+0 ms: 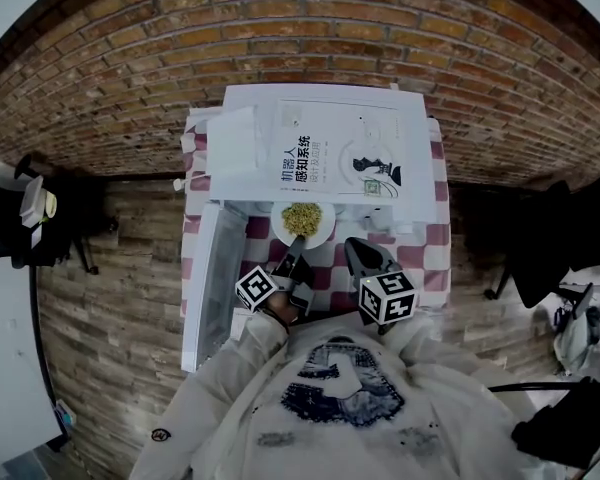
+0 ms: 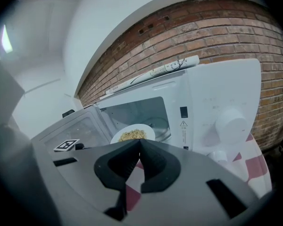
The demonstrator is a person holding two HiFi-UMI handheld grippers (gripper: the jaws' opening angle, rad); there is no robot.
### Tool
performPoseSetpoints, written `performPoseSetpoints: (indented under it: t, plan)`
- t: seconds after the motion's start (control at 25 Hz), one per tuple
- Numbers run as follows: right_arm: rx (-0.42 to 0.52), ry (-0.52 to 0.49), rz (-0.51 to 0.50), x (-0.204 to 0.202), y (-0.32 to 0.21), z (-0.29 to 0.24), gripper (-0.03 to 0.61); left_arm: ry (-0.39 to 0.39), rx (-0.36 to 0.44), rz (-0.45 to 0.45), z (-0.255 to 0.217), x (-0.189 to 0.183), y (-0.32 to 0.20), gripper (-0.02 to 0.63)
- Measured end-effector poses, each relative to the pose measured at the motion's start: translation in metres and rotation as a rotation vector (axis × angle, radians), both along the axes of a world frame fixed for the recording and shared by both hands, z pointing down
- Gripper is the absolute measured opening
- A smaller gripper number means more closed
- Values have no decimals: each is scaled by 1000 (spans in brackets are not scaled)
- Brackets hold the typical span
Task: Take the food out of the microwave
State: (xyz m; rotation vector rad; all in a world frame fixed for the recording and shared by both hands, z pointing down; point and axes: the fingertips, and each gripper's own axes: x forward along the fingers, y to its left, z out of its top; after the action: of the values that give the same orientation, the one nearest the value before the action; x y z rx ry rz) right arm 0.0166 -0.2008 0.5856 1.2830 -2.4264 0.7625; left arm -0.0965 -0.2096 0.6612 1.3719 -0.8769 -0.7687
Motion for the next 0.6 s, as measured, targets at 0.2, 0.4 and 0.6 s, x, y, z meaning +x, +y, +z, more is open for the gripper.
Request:
performPoseSetpoints:
  t: [0.2,0.4,0.6]
  plan:
    - [5,-7,-13,6,5,-5,14,60,29,-29,-25,8,10,32]
    - [13,-21,-17,12,7,-17,14,21,-8,-40,-26,5,26,32]
    - [47,-47,-19,14,4,-39,14,96,27,-55,-60,10,32,32]
